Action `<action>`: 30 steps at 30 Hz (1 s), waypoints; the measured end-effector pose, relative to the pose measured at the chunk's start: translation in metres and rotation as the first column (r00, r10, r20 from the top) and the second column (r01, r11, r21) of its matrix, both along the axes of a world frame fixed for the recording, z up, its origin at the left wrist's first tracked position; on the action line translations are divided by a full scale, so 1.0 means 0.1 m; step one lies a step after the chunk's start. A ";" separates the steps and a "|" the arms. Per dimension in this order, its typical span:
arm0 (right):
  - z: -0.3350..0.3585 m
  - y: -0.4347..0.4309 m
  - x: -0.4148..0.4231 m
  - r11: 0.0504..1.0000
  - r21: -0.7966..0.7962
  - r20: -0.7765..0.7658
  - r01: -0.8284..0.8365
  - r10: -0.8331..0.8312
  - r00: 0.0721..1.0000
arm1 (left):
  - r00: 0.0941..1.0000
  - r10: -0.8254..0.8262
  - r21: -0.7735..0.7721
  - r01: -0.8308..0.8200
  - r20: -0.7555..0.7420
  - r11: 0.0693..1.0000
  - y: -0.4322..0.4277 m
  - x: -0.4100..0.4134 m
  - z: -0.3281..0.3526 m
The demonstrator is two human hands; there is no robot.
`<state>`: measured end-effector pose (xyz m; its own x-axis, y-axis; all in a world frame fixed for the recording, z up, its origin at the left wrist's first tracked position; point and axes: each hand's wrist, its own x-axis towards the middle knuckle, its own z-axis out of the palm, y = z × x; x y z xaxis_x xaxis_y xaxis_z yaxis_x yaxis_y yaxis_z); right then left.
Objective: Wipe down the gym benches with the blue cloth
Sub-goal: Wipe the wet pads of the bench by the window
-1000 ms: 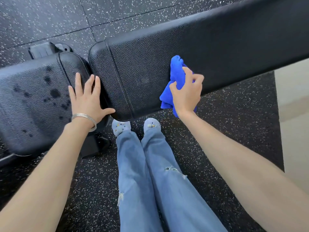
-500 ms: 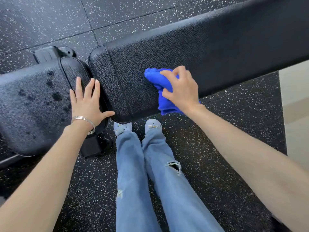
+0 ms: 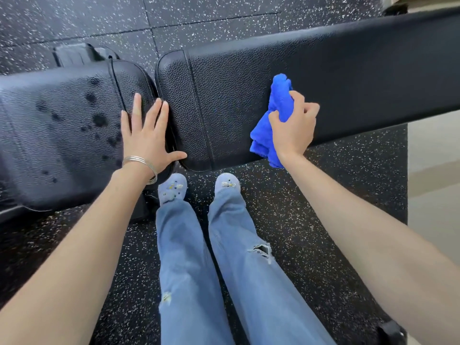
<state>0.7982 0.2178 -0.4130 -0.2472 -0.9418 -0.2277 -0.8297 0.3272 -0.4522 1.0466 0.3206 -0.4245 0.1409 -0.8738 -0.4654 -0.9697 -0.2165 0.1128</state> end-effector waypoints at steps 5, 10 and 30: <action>-0.07 0.32 0.54 0.972 -0.036 -0.068 -0.231 0.228 0.971 | 0.999 0.012 -0.030 -0.013 -0.032 0.999 0.02 0.01 -0.04; -0.13 0.58 0.95 0.933 -0.087 -0.107 -0.350 0.340 0.934 | 0.999 0.002 -0.025 -0.003 -0.053 1.000 0.03 0.03 -0.04; 0.01 0.31 0.75 0.940 0.040 -0.103 0.340 -0.335 0.937 | 0.963 -0.181 0.037 0.192 -0.198 0.981 0.03 0.49 0.17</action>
<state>0.8733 0.2490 -0.4116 -0.5710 -0.7855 -0.2384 -0.7038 0.6180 -0.3505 1.0952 0.3240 -0.4074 -0.1192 -0.8483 -0.5159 -0.9547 -0.0448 0.2942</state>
